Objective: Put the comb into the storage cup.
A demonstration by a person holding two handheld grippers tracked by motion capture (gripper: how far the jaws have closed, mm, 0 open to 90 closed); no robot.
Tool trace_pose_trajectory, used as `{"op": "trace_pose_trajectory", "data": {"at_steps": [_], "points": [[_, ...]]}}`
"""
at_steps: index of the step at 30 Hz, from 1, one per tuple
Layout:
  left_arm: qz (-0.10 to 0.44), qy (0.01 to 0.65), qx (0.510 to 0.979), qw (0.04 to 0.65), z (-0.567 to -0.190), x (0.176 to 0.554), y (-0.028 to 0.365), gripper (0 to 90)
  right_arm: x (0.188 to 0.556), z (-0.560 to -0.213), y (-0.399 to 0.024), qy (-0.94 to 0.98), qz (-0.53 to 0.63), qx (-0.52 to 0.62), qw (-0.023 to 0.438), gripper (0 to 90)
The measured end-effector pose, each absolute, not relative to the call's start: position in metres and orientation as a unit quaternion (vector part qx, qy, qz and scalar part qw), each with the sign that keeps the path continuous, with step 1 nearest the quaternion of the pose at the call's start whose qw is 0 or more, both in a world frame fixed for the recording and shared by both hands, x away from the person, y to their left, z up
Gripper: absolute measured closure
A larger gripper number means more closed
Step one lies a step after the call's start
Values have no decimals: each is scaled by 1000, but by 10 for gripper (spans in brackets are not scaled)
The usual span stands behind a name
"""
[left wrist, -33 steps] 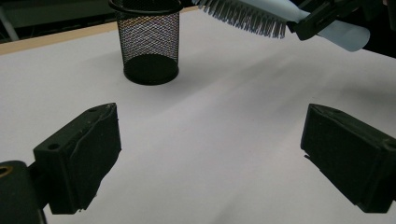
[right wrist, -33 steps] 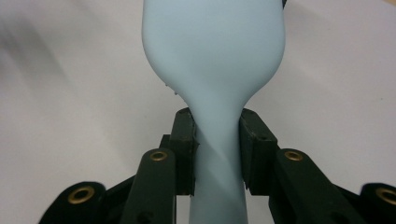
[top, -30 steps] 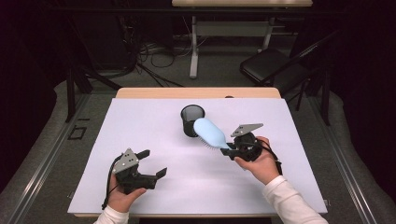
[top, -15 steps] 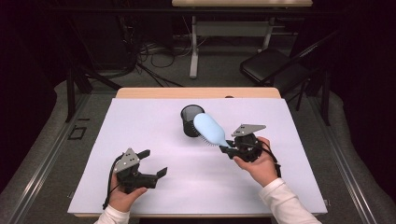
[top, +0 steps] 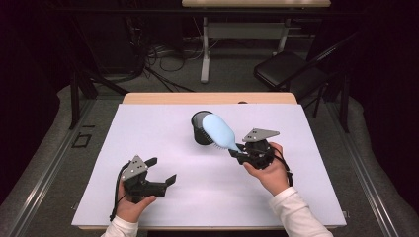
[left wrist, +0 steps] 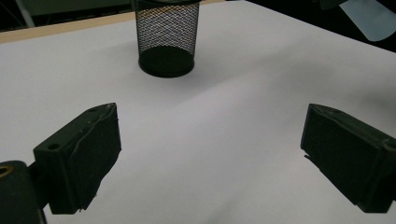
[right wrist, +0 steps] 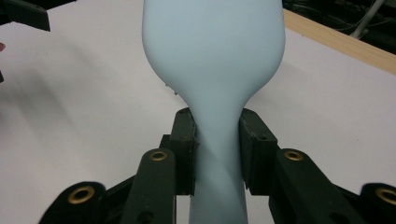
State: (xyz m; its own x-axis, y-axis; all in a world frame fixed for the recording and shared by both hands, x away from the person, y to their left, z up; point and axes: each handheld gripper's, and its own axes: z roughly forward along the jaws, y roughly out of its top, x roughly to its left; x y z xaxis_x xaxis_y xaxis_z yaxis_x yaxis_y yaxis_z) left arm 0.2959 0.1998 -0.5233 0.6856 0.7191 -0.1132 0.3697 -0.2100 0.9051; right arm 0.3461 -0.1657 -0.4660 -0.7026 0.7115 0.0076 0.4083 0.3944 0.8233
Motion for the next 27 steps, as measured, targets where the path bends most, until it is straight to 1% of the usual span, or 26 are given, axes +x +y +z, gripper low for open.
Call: {"op": "trace_pose_trajectory", "data": {"at_steps": [7,11,17,22,27], "points": [[179,379,744,521,-521,297,210,53,343,-465,-163,805,452,334,190,699],[170,392,734,527,-519,299,213,53,341,-466,-162,799,464,330,195,699],[162,398,729,533,-512,301,208,53,339,-467,-164,793,473,326,201,698],[167,388,734,532,-502,302,202,53,337,-468,-165,788,482,326,202,699],[161,384,736,533,-495,305,196,53,336,-468,-165,785,488,325,202,699]]}}
